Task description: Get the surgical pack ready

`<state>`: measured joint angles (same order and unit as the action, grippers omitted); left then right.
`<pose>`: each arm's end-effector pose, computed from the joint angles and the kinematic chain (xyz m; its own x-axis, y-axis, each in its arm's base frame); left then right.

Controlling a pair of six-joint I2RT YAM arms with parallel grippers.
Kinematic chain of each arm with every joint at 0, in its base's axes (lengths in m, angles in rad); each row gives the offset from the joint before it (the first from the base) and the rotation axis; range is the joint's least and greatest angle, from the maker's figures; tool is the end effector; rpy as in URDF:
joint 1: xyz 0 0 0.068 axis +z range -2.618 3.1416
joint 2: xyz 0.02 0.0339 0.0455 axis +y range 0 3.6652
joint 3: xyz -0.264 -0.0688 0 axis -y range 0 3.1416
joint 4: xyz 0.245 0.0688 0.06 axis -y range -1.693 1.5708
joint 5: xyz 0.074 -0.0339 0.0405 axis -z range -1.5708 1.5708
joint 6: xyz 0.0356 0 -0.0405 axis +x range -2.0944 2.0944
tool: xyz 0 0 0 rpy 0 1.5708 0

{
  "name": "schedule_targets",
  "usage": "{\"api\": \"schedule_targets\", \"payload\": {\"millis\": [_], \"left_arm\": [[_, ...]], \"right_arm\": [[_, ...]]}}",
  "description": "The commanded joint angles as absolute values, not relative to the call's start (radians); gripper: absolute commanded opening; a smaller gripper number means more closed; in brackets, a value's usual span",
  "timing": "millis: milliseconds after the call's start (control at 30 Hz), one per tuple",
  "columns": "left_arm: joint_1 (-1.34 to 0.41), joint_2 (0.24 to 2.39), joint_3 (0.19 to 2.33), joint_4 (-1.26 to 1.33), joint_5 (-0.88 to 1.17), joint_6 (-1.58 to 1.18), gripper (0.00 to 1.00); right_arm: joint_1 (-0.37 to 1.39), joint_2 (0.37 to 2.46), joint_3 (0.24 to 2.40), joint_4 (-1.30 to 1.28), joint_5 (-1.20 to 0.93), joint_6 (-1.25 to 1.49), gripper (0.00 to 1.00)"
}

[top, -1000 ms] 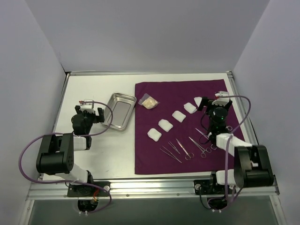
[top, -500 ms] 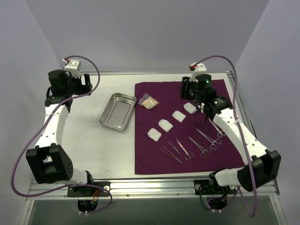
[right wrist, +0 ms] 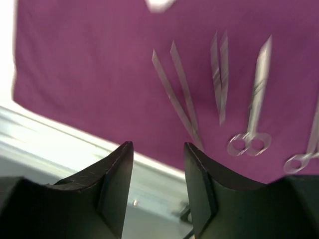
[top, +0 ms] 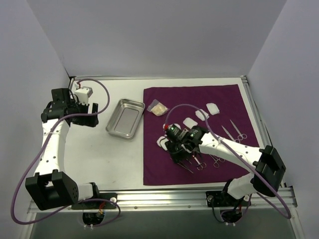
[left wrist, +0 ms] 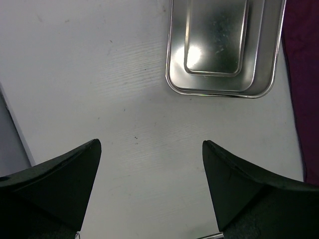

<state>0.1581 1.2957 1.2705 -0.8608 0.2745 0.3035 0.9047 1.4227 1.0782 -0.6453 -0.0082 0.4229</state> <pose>0.2614 0.0319 0.3375 -0.7246 0.1758 -0.6664 0.2456 0.9693 -0.0113 0.1802 0.2298 0.2567 -0.7948 -0.3472 -0.4977 -0.5075 0.8300 0.2315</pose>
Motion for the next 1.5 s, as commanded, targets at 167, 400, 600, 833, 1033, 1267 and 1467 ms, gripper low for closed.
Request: {"api": "schedule_targets", "payload": {"millis": [167,400,600,833,1033,1267,1467], "left_arm": [[0.164,1.261,1.256,-0.928,0.319,0.304,0.93],[0.163,1.244,1.241,-0.927,0.324,0.293,0.93],[0.163,1.233,1.238,-0.93,0.321,0.293,0.93],[0.164,1.241,1.229,-0.919,0.319,0.288,0.93],[0.163,1.244,1.227,-0.914,0.322,0.287,0.93],[0.163,1.243,1.227,-0.916,0.318,0.287,0.93],[0.163,1.249,1.23,-0.919,0.321,0.288,0.93]], "right_arm": [[0.992,1.388,0.913,-0.706,-0.061,0.58,0.49],[0.939,1.433,0.874,-0.643,-0.003,0.552,0.57],[0.864,1.506,0.859,-0.585,-0.021,0.483,0.48],[0.854,1.554,0.85,-0.552,-0.034,0.451,0.38],[0.854,1.58,0.836,-0.529,-0.043,0.457,0.31],[0.871,1.628,0.839,-0.515,-0.046,0.462,0.19],[0.882,1.608,0.88,-0.557,-0.035,0.468,0.0]]}}
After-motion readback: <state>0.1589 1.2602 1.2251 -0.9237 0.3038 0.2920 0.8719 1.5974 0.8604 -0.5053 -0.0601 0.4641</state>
